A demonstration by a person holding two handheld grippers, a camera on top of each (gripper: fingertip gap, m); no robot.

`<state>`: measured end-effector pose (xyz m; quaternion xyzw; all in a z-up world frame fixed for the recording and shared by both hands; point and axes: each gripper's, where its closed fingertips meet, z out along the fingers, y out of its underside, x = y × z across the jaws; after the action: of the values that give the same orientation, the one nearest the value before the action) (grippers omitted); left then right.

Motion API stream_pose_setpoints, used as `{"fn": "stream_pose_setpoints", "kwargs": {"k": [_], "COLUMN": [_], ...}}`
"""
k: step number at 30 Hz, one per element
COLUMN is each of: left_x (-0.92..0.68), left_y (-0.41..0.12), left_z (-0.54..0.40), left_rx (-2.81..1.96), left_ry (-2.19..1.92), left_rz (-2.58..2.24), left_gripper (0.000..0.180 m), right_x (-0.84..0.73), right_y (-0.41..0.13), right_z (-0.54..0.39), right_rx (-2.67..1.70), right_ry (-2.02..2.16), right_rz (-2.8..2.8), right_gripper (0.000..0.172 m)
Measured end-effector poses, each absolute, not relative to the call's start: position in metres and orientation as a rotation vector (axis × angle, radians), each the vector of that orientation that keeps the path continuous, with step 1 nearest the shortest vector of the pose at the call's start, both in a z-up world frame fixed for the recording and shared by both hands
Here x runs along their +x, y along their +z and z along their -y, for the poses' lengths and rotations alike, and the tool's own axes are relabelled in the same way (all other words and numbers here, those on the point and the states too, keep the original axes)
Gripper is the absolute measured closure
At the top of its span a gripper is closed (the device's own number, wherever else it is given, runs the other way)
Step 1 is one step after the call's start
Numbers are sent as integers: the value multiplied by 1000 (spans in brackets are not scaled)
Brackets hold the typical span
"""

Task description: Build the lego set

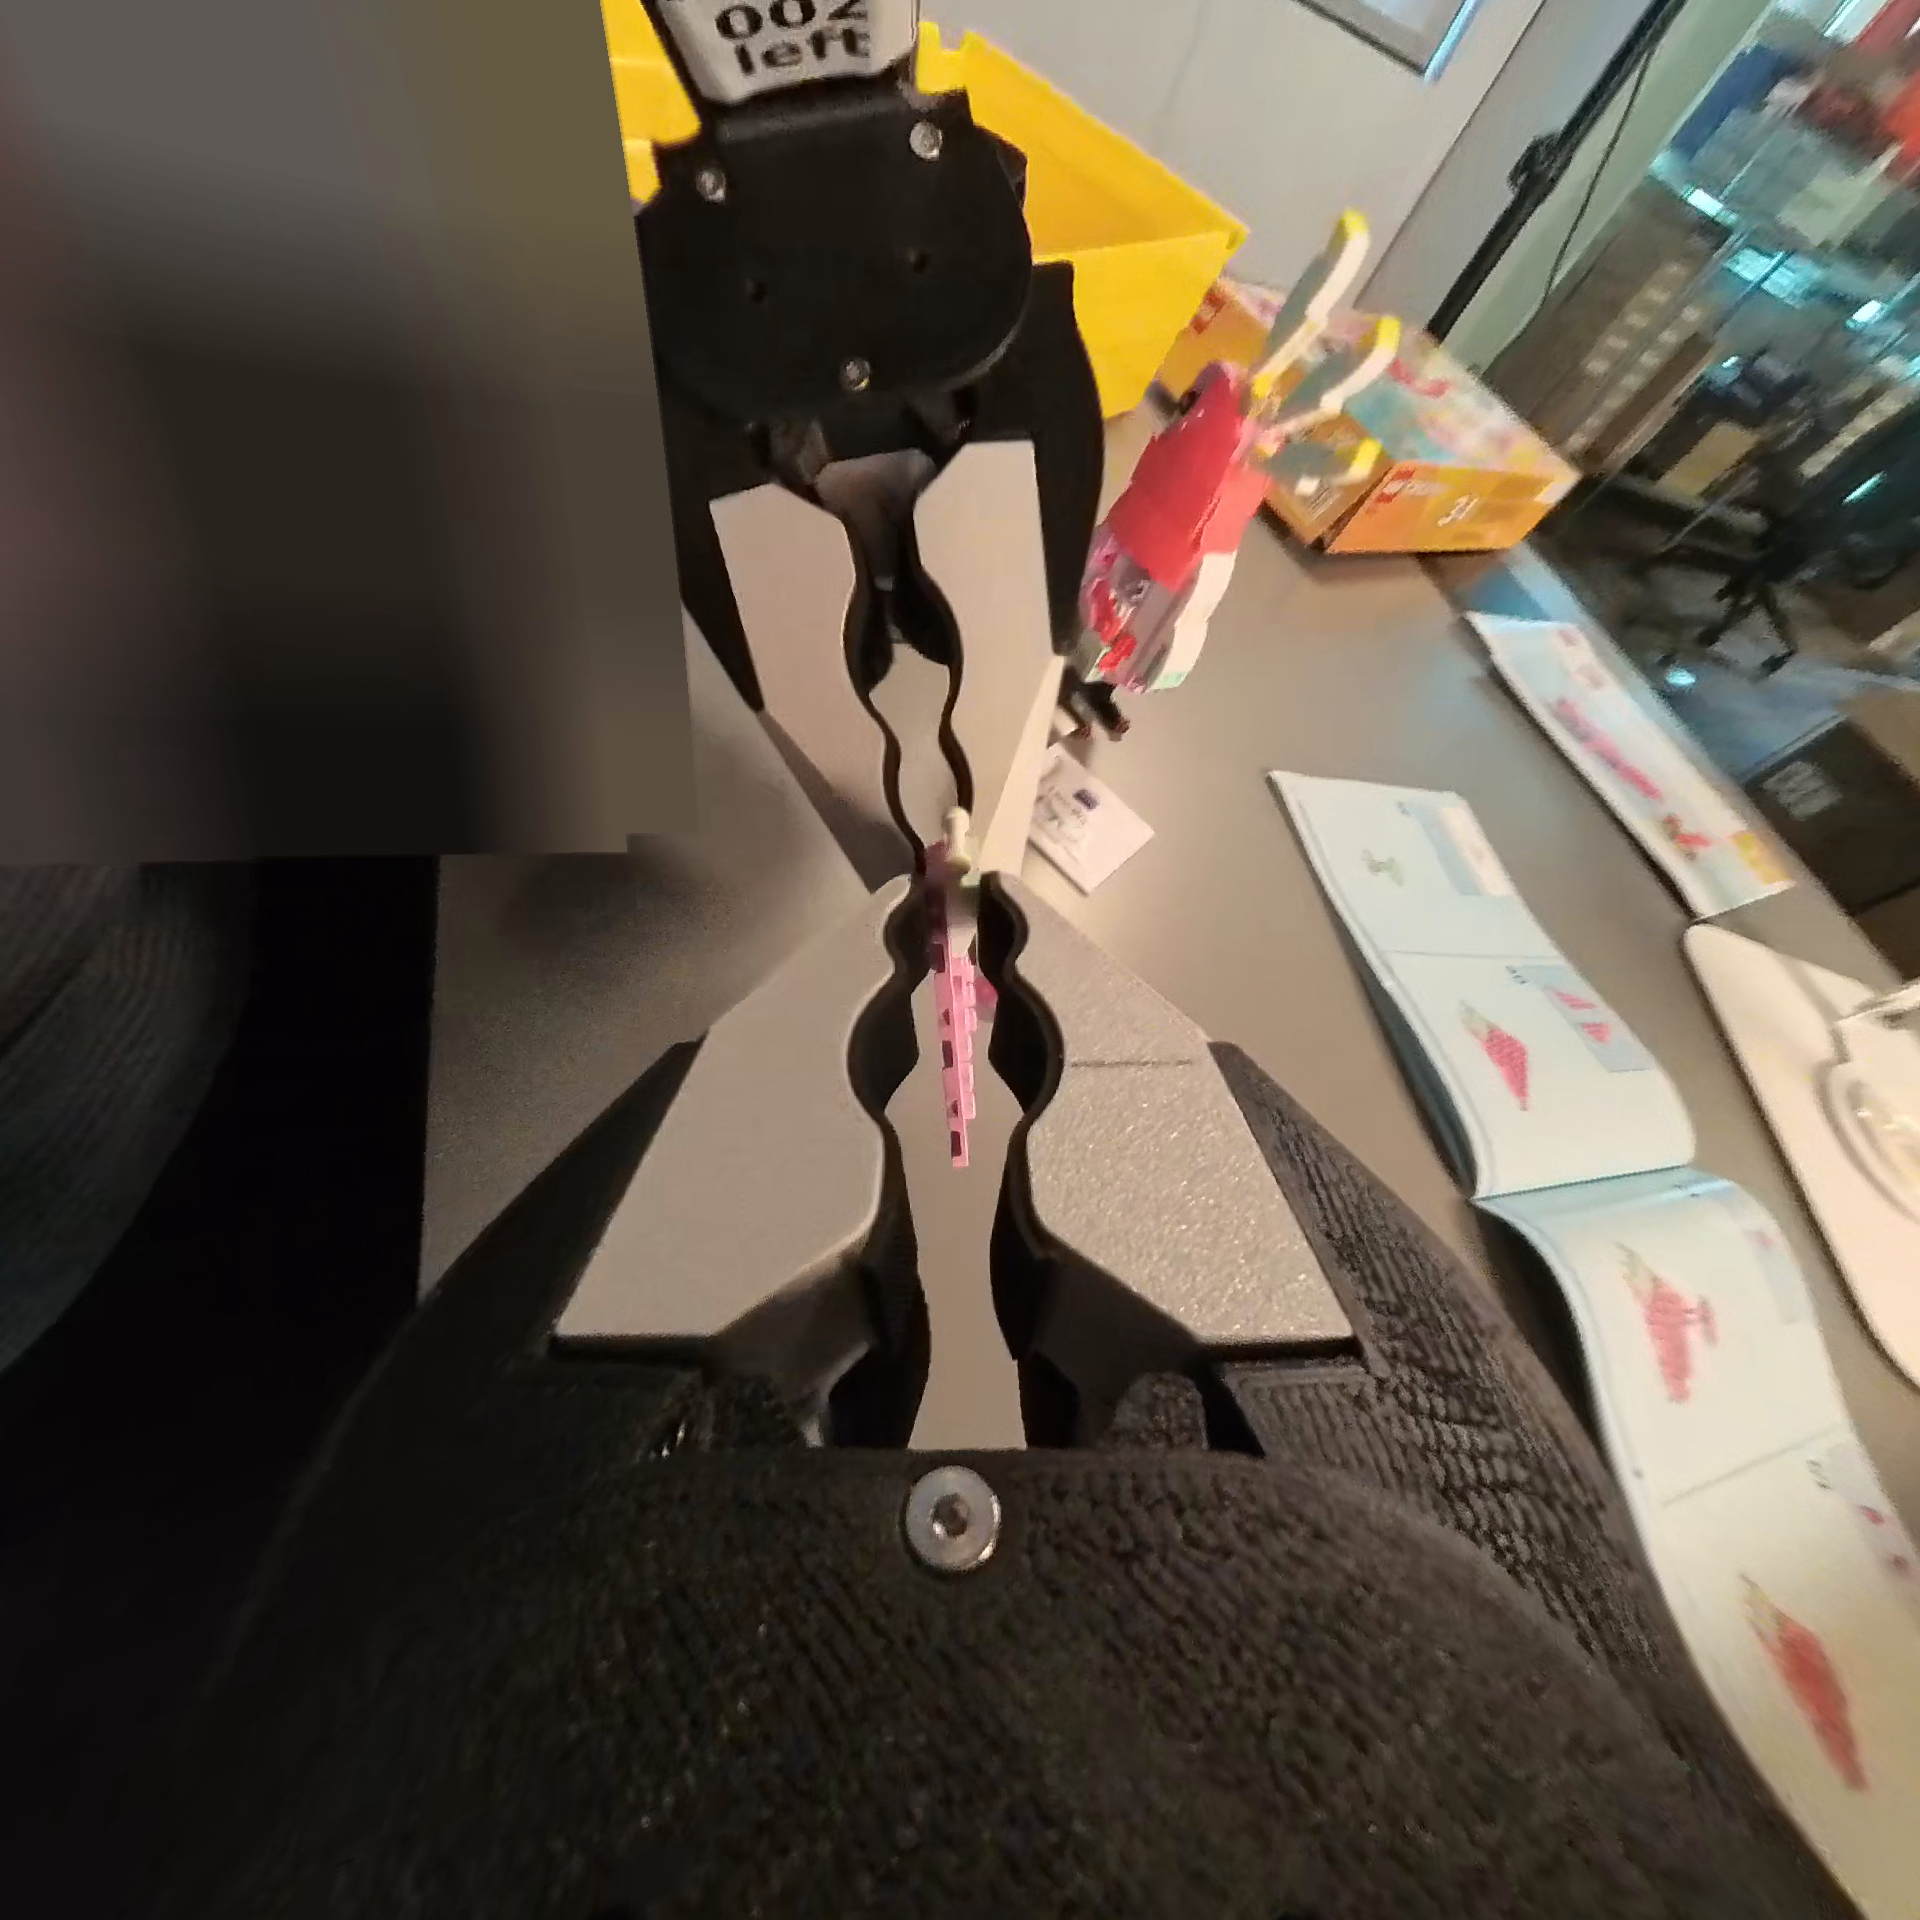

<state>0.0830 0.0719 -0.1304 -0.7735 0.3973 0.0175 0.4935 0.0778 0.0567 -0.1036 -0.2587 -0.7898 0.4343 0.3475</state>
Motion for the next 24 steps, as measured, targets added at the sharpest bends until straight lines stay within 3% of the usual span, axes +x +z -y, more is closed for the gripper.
{"fn": "stream_pose_setpoints", "kwargs": {"k": [7,11,17,24], "left_x": [78,59,22,9], "left_y": [-124,-128,-114,-107], "left_z": [-80,-87,-92,-89], "left_rx": [-1881,-1927,-1861,-1799], "left_ry": [19,-30,34,31], "left_rz": [-844,-661,-442,-354], "left_gripper": [176,147,151,153], "right_x": [71,57,41,40], "right_y": [-98,-103,-149,-185], "right_z": [-64,-95,-132,-127], "right_rx": [-637,-597,-423,-421], "right_ry": [993,676,52,9], "right_rz": [2070,1993,1974,2086], "right_gripper": [164,164,164,152]}}
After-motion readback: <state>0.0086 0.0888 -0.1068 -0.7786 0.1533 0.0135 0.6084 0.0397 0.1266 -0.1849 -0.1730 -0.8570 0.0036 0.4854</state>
